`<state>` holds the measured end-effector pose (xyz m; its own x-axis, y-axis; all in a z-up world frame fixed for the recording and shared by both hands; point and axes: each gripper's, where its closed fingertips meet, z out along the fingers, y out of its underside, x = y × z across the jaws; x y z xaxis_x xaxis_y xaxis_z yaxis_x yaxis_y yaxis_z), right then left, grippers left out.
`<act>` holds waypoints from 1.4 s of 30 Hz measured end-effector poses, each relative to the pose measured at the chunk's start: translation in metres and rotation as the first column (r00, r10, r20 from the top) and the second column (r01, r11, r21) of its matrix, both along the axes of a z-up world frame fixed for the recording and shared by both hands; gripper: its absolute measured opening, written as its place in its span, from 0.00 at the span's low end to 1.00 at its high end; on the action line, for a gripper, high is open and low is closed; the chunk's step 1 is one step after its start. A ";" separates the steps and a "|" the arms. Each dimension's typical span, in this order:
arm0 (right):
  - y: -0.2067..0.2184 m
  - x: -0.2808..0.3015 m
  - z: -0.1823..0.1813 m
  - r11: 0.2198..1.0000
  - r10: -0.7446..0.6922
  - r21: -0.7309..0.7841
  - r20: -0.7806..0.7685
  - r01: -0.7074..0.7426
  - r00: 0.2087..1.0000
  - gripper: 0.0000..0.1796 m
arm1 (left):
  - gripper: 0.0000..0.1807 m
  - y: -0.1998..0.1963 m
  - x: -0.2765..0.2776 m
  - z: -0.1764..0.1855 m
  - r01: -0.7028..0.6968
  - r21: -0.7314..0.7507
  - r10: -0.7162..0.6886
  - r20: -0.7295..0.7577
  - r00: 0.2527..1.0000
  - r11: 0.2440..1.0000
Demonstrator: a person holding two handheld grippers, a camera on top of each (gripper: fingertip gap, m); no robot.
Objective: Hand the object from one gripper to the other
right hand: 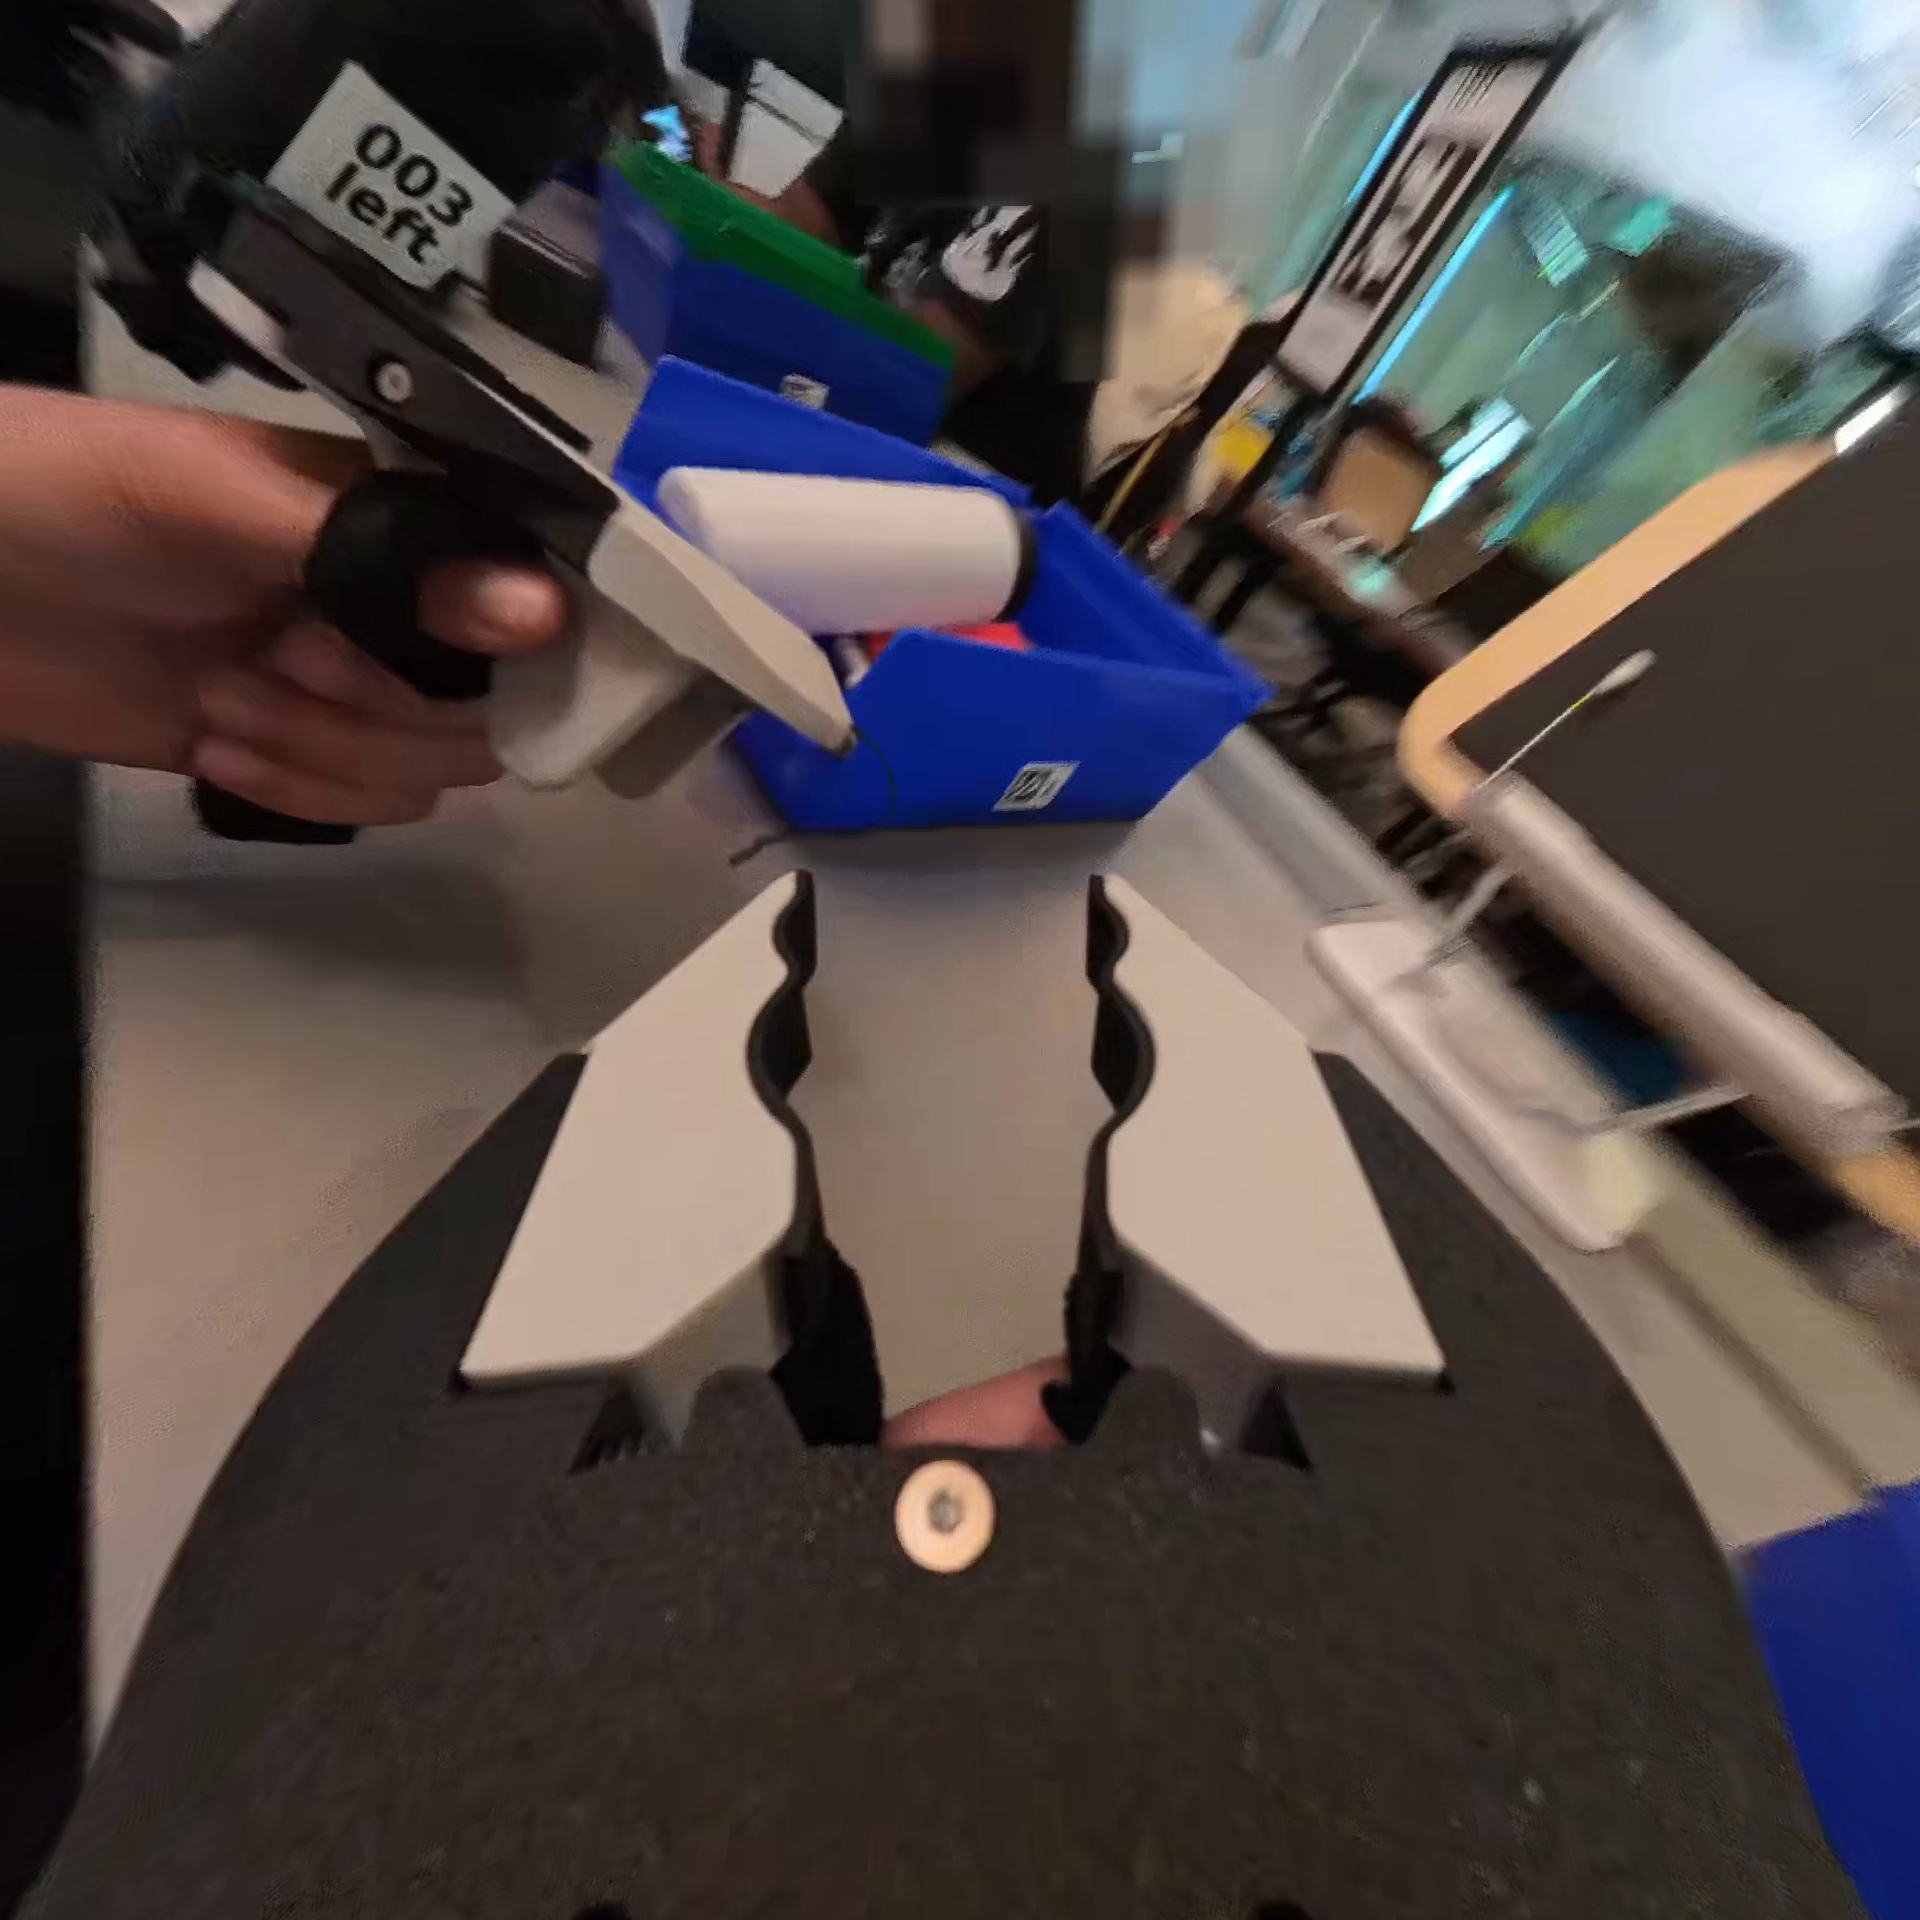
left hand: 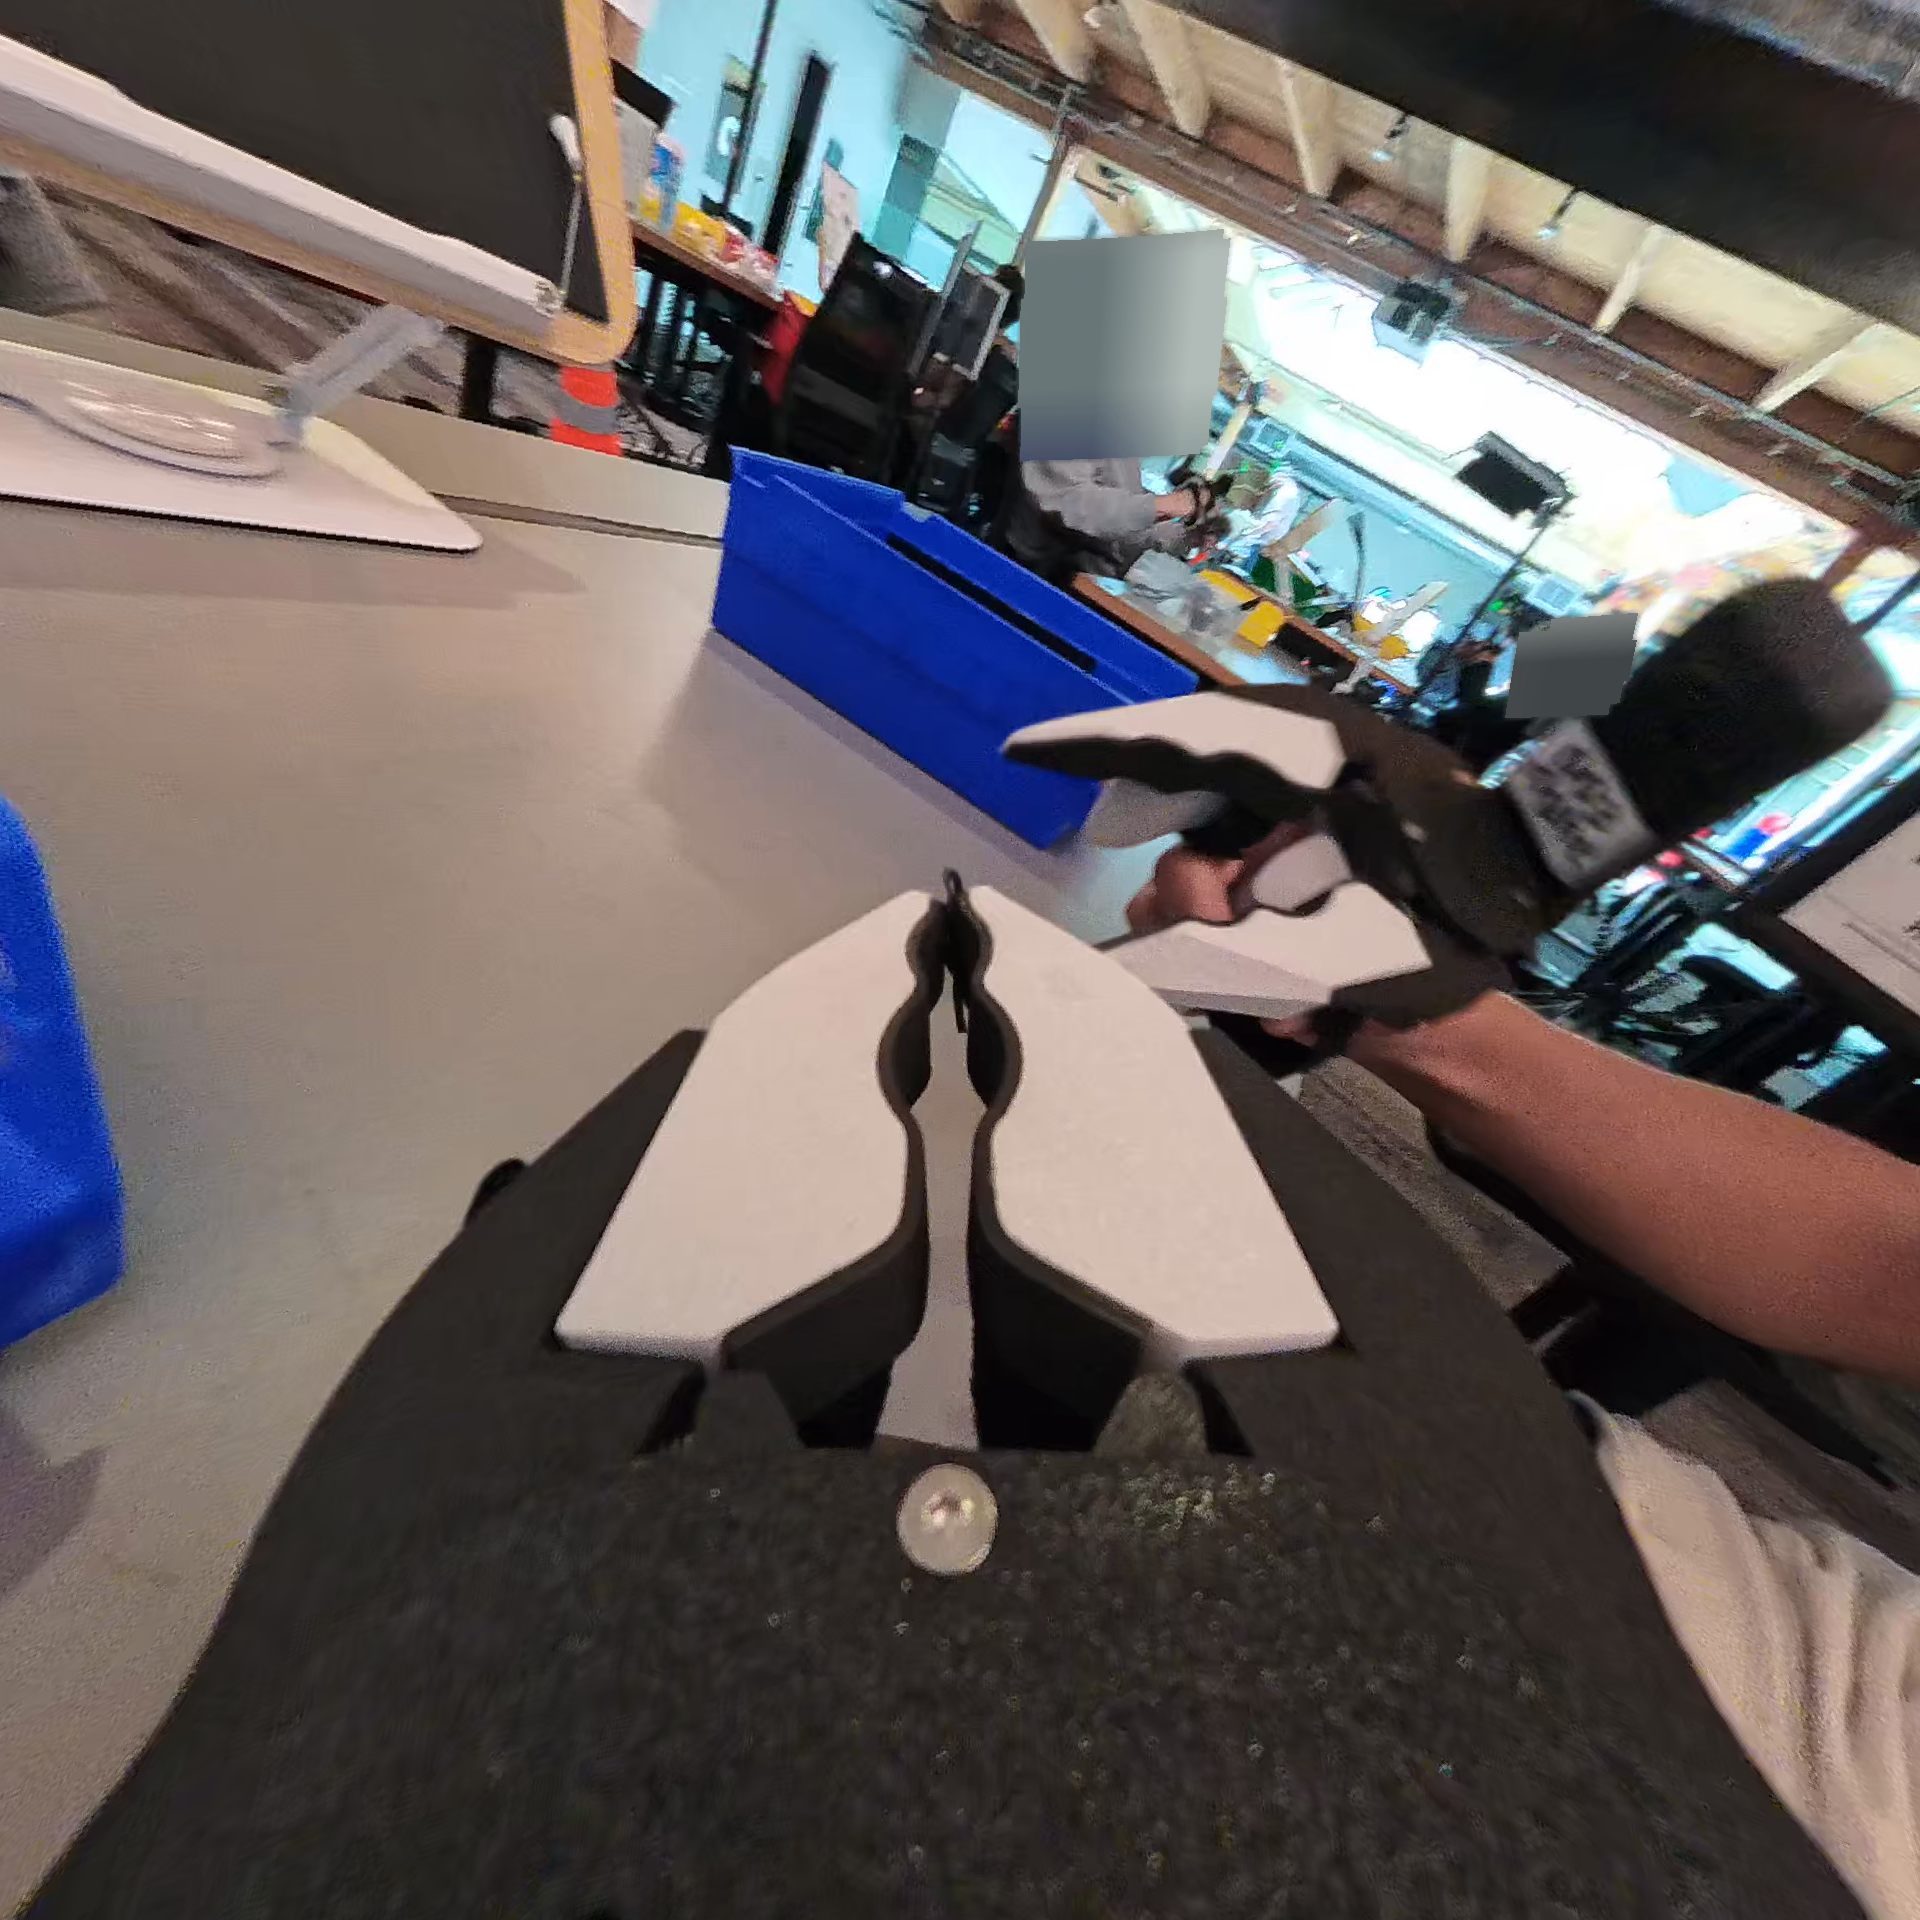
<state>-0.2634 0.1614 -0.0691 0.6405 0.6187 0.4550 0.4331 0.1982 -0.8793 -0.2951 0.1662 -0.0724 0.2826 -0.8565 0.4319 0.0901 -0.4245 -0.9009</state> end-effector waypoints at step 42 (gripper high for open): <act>-0.022 -0.020 0.004 0.462 -0.540 0.800 0.595 -0.382 0.595 0.00 | 0.00 -0.038 0.024 -0.011 0.154 0.220 -0.105 -0.219 0.970 0.963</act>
<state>-0.2836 0.1398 -0.0654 -0.1766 -0.3798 0.9081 0.8040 0.4766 0.3557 -0.2714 0.1286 -0.0831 0.2239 -0.9614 0.1600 -0.1474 -0.1957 -0.9695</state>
